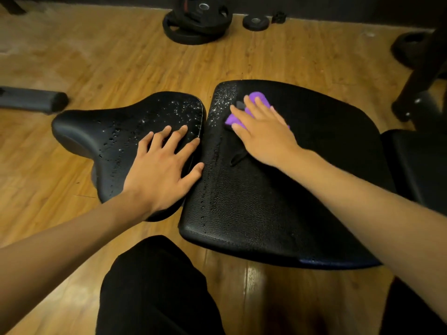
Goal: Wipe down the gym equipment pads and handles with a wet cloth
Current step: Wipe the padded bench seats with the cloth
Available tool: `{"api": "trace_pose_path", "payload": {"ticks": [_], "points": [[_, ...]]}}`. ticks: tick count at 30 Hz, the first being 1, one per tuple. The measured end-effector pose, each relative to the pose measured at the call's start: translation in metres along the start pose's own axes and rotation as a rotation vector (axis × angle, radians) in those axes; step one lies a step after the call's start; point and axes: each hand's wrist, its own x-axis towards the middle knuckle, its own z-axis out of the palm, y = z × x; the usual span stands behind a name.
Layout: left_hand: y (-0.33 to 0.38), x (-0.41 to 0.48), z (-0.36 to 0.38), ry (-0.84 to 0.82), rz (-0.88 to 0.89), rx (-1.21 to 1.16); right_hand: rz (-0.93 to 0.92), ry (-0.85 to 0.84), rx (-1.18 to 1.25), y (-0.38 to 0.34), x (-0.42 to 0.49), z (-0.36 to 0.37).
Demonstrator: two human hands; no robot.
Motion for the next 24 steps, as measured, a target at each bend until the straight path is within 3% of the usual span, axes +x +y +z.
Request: {"api": "trace_pose_path", "payload": {"ticks": [3,8,11,14,16,20,22,24], "points": [[0.0,-0.003,0.002,-0.012,0.001,0.0,0.039,0.119,0.004,-0.026,-0.033,0.016],[-0.003,-0.004,0.0,-0.009,0.0,0.003,-0.195,0.072,-0.022,-0.065,-0.172,0.018],[-0.002,-0.002,-0.001,-0.013,0.006,-0.008,-0.202,0.088,-0.084,-0.025,-0.098,0.01],[0.0,-0.004,0.0,-0.009,0.003,-0.011,0.092,0.038,-0.005,0.016,0.006,-0.009],[0.001,-0.004,-0.001,-0.009,-0.003,-0.008,0.21,0.048,0.039,0.021,0.02,-0.01],[-0.001,-0.005,-0.001,-0.02,0.007,-0.003,0.073,0.177,0.036,-0.017,-0.105,0.017],[-0.001,-0.003,-0.001,-0.013,0.014,-0.007,0.015,0.103,-0.011,-0.035,-0.182,0.019],[-0.001,-0.002,-0.001,-0.014,0.013,-0.011,-0.033,0.033,-0.014,-0.026,-0.194,0.011]]}}
